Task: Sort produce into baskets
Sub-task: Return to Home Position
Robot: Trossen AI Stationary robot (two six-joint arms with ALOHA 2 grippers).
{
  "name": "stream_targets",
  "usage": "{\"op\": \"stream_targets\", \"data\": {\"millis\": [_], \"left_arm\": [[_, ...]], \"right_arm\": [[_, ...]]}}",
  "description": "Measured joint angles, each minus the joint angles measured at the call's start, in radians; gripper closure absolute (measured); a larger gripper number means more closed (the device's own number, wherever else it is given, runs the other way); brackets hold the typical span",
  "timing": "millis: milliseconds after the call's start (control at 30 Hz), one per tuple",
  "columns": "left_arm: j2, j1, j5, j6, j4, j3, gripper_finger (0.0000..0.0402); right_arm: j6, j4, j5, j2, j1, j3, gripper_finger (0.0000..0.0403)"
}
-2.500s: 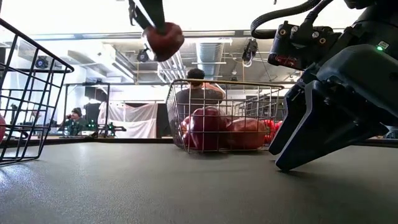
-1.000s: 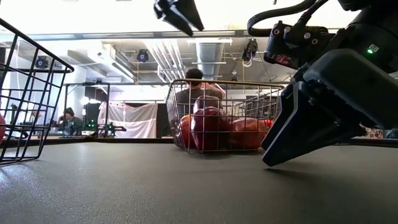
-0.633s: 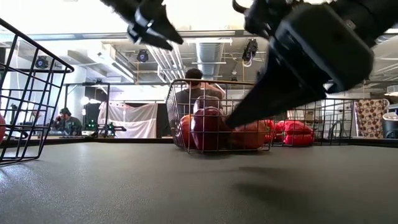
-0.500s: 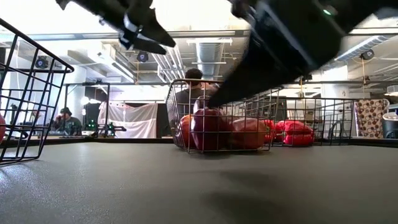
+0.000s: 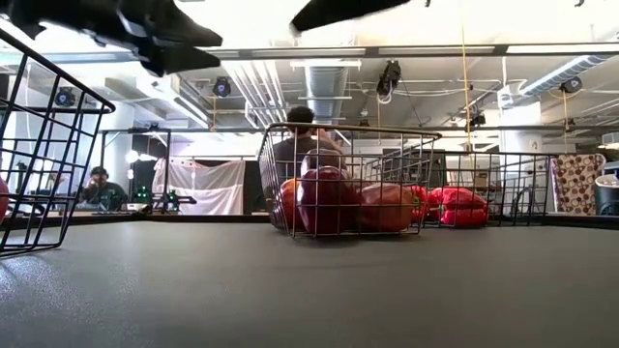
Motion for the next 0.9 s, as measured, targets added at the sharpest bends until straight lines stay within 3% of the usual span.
{"op": "stream_targets", "data": {"millis": [100, 167, 367, 433, 567, 733, 900], "left_arm": [[-0.061, -0.031, 0.000, -0.001, 0.004, -0.047, 0.0070], [-0.094, -0.059, 0.000, -0.007, 0.004, -0.070, 0.0070], [-0.170, -0.133, 0.001, -0.002, 0.018, -0.126, 0.0070], [-0.177, -0.139, 0.001, 0.003, 0.019, -0.142, 0.0070], [-0.174, -0.138, 0.000, 0.000, 0.050, -0.164, 0.0070], [-0.181, -0.138, 0.000, 0.002, 0.084, -0.187, 0.0070], [-0.203, -0.139, 0.000, 0.000, 0.077, -0.201, 0.0070]], "right_arm": [[-0.033, 0.000, -0.008, -0.105, -0.014, -0.044, 0.0373], [-0.030, -0.006, -0.037, -0.192, -0.026, -0.092, 0.0387], [0.073, 0.042, -0.398, -0.489, -0.070, -0.323, 0.0390], [0.104, 0.111, -0.469, -0.573, -0.087, -0.428, 0.0390], [0.156, 0.330, -0.472, -0.688, -0.103, -0.659, 0.0390], [0.261, 0.639, -0.474, -0.713, -0.118, -0.907, 0.0390], [0.306, 0.692, -0.474, -0.798, -0.117, -1.018, 0.0390]]}}
